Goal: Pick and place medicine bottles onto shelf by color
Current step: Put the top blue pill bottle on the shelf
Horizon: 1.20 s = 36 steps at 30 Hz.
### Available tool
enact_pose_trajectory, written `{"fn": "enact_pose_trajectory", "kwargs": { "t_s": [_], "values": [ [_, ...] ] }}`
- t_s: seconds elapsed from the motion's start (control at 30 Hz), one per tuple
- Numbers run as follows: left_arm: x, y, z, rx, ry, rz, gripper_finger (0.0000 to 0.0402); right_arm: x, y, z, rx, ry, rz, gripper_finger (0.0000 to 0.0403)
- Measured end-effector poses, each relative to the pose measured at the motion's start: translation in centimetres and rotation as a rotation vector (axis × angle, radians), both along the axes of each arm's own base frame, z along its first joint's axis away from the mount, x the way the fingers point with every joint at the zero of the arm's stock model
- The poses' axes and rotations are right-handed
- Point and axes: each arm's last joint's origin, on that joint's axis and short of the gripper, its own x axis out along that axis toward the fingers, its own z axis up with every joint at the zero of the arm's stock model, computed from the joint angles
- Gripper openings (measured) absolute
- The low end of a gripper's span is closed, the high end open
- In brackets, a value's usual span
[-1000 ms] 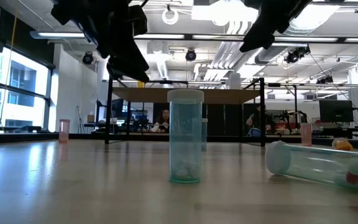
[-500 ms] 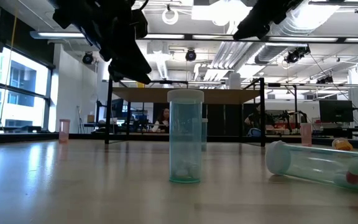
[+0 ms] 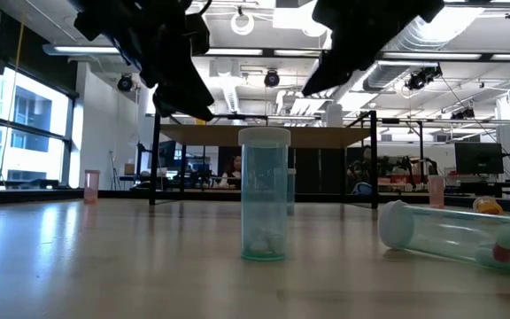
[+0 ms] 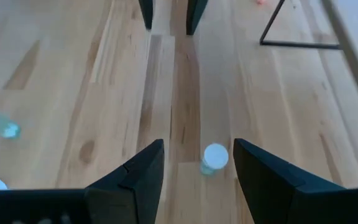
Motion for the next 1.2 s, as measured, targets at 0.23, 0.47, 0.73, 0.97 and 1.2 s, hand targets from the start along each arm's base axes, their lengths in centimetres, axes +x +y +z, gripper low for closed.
{"fn": "enact_pose_trajectory", "kwargs": {
  "t_s": [0.23, 0.47, 0.73, 0.97, 1.2],
  "values": [
    [0.0, 0.0, 0.0, 0.037, 0.001, -0.033, 0.0184, 1.4, -0.1, -1.8, -0.009, 0.032, -0.016, 0.0184],
    [0.0, 0.1, 0.0, 0.043, -0.001, -0.036, 0.0184, 2.6, -0.3, -3.0, 0.017, 0.019, -0.052, 0.0184],
    [0.1, 0.1, 0.1, 0.067, -0.006, -0.055, 0.0184, 3.6, -0.4, -5.2, 0.030, 0.075, -0.064, 0.0184],
    [0.1, 0.1, 0.1, 0.067, -0.006, -0.055, 0.0184, 4.4, -0.7, -6.7, -0.001, 0.101, -0.111, 0.0184],
    [0.1, 0.1, 0.1, 0.067, -0.006, -0.055, 0.0184, 4.4, -1.4, -7.2, -0.003, 0.113, -0.161, 0.0184]
  ]
}}
